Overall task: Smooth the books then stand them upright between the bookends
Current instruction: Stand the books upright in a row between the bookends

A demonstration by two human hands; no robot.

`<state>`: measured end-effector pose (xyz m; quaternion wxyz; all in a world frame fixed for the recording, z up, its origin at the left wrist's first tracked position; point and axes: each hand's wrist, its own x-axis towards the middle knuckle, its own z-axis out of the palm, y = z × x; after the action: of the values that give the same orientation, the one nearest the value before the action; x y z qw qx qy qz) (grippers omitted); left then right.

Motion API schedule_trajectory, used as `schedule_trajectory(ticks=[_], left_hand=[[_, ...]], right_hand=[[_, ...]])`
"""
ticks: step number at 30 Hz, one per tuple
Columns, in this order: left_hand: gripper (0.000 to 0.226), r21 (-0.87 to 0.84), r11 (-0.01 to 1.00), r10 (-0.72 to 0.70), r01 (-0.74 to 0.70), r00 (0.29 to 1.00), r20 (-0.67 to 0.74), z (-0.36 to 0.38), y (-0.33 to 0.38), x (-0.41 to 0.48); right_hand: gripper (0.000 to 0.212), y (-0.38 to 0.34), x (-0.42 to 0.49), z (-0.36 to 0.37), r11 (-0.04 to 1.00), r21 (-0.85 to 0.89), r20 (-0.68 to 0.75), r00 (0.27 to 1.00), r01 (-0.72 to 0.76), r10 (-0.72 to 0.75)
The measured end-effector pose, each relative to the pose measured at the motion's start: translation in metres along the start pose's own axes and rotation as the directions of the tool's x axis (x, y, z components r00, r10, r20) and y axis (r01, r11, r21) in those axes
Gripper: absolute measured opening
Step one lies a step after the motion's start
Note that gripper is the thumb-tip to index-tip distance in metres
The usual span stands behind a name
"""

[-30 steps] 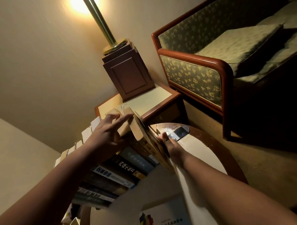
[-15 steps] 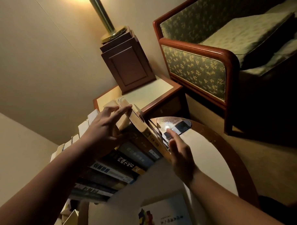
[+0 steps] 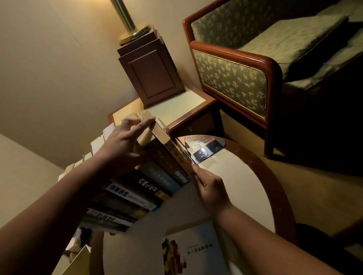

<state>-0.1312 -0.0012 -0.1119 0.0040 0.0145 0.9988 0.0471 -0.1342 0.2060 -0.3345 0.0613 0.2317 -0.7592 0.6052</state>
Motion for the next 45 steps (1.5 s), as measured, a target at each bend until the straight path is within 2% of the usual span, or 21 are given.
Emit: schedule_trajectory(ticks=[2,5,8,11,15,20,24,27,30,34,37,41,45], left_hand=[[0.089,0.003,1.0,0.0,0.0,1.0,-0.001,0.001,0.0,-0.001],[0.089,0.002,1.0,0.01,-0.01,1.0,-0.005,0.001,0.0,-0.001],[0.09,0.016,1.0,0.013,-0.013,1.0,-0.004,0.001,-0.001,0.0],[0.089,0.024,1.0,0.02,-0.02,1.0,-0.008,0.001,-0.001,-0.001],[0.087,0.014,1.0,0.011,-0.011,1.0,-0.012,0.0,0.001,-0.003],[0.088,0.002,1.0,0.01,-0.01,1.0,-0.016,0.0,-0.001,-0.004],[0.094,0.06,0.998,0.019,-0.021,1.0,0.023,0.0,0.003,-0.005],[0.088,0.099,0.993,0.064,-0.07,0.996,0.057,-0.003,0.007,-0.002],[0.08,0.026,0.991,0.128,-0.13,0.988,0.084,-0.009,0.009,0.007],[0.058,-0.235,0.97,0.068,-0.055,0.997,0.047,-0.01,0.018,0.014],[0.056,-0.222,0.975,0.017,-0.016,1.0,0.002,-0.007,0.019,0.016],[0.056,-0.172,0.985,-0.024,0.03,0.999,0.037,-0.005,0.018,0.014],[0.059,-0.229,0.971,-0.06,0.075,0.996,0.072,-0.008,0.015,0.007]], right_hand=[[0.04,0.004,0.004,0.005,0.998,-0.062,0.006,1.0,-0.006,0.006],[0.043,0.0,0.006,0.012,0.992,-0.126,-0.012,1.0,-0.021,0.02],[0.045,-0.004,0.003,0.02,0.986,-0.139,-0.031,0.995,-0.097,0.094],[0.052,-0.005,0.0,0.022,0.978,-0.125,0.041,0.984,-0.165,0.172],[0.057,-0.004,0.007,0.019,0.971,-0.187,0.063,0.985,-0.148,0.162],[0.05,-0.005,0.015,0.018,0.972,-0.153,0.098,0.976,-0.177,0.193],[0.059,-0.003,0.021,0.021,0.972,-0.135,0.14,0.967,-0.195,0.213],[0.063,-0.006,0.018,0.019,0.967,-0.132,0.189,0.952,-0.218,0.24],[0.067,-0.004,0.009,0.017,0.961,-0.169,0.216,0.944,-0.216,0.251],[0.059,-0.005,-0.005,0.006,0.949,-0.223,0.189,0.946,-0.221,0.265],[0.059,-0.018,-0.018,-0.013,0.961,-0.177,0.186,0.951,-0.213,0.245],[0.061,-0.04,-0.044,-0.031,0.959,-0.243,0.353,0.908,-0.143,0.225],[0.053,-0.067,-0.072,-0.035,0.937,-0.342,0.578,0.801,0.064,0.156]])
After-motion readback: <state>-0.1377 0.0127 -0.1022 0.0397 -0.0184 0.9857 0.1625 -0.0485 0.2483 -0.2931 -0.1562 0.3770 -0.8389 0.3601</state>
